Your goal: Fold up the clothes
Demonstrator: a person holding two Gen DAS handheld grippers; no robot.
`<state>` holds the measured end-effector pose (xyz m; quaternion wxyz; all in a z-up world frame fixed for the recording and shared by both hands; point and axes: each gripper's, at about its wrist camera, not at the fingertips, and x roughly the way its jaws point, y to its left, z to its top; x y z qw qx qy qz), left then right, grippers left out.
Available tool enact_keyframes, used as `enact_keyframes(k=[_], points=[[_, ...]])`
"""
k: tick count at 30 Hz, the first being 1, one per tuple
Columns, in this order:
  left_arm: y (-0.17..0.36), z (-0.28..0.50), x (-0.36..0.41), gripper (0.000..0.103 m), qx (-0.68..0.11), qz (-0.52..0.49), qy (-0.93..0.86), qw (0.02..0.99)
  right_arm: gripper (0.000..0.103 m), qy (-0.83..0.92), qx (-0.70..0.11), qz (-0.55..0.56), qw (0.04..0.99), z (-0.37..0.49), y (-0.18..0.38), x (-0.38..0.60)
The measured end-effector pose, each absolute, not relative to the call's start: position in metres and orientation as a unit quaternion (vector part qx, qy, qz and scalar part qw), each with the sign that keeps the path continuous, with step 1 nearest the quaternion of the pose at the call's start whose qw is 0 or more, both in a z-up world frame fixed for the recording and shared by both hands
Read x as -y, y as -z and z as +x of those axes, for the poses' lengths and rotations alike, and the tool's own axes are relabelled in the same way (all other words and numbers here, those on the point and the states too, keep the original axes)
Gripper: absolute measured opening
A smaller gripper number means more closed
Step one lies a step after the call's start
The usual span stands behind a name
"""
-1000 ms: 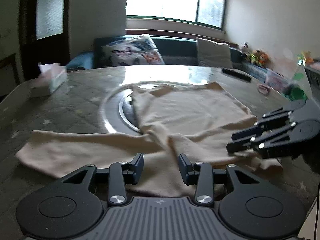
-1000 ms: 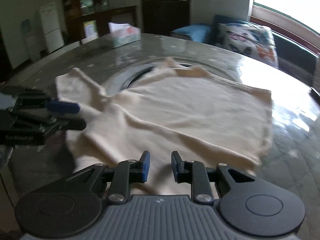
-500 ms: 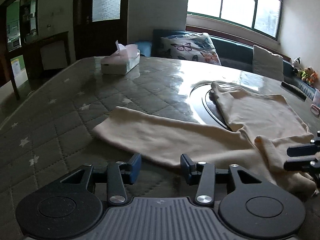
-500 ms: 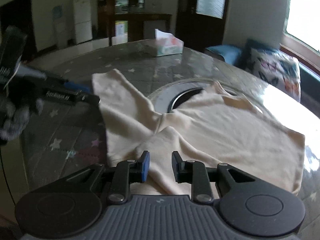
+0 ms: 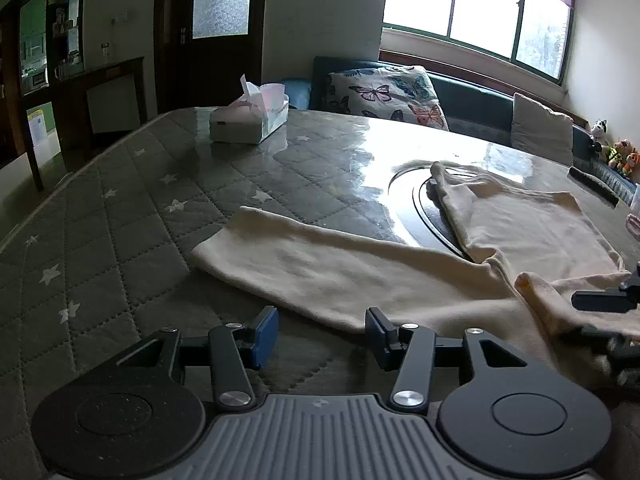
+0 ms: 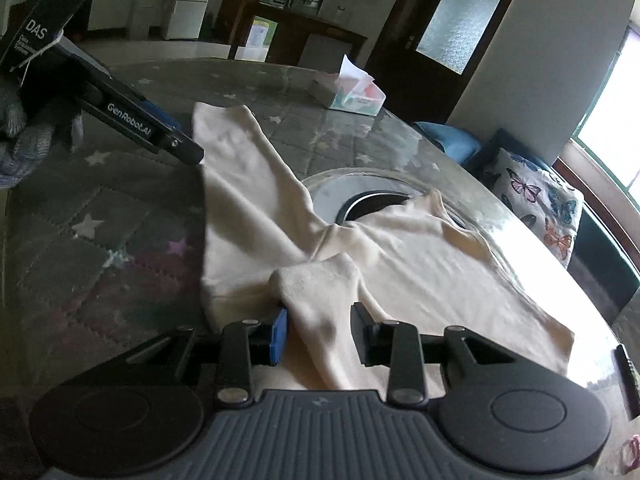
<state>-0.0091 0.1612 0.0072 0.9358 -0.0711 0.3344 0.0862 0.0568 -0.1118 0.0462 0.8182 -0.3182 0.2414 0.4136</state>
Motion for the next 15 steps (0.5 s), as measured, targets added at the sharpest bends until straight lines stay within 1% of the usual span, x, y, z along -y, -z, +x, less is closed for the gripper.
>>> enact_keyframes(k=[1, 3, 4, 7, 10, 15], points=[[-0.007, -0.009, -0.162, 0.052, -0.334, -0.072, -0.088, 0.936, 0.015, -0.415, -0.24, -0.306, 0.822, 0.057, -0.05, 0.113], [-0.008, -0.009, -0.164, 0.052, -0.334, -0.073, -0.091, 0.935, 0.013, -0.419, -0.245, -0.269, 0.832, 0.062, -0.059, 0.119], [-0.008, -0.009, -0.165, 0.052, -0.334, -0.074, -0.093, 0.935, 0.009, -0.421, -0.253, -0.248, 0.835, 0.066, -0.063, 0.124], [-0.007, -0.009, -0.169, 0.052, -0.334, -0.078, -0.099, 0.934, 0.009, -0.427, -0.288, -0.198, 0.834, 0.079, -0.07, 0.132], [-0.008, -0.007, -0.174, 0.052, -0.333, -0.086, -0.107, 0.933, 0.009, -0.451, -0.333, -0.172, 0.81, 0.085, -0.064, 0.133], [-0.009, -0.003, -0.185, 0.052, -0.331, -0.1, -0.126, 0.93, 0.012, -0.485, -0.327, -0.195, 0.787, 0.072, -0.065, 0.132]])
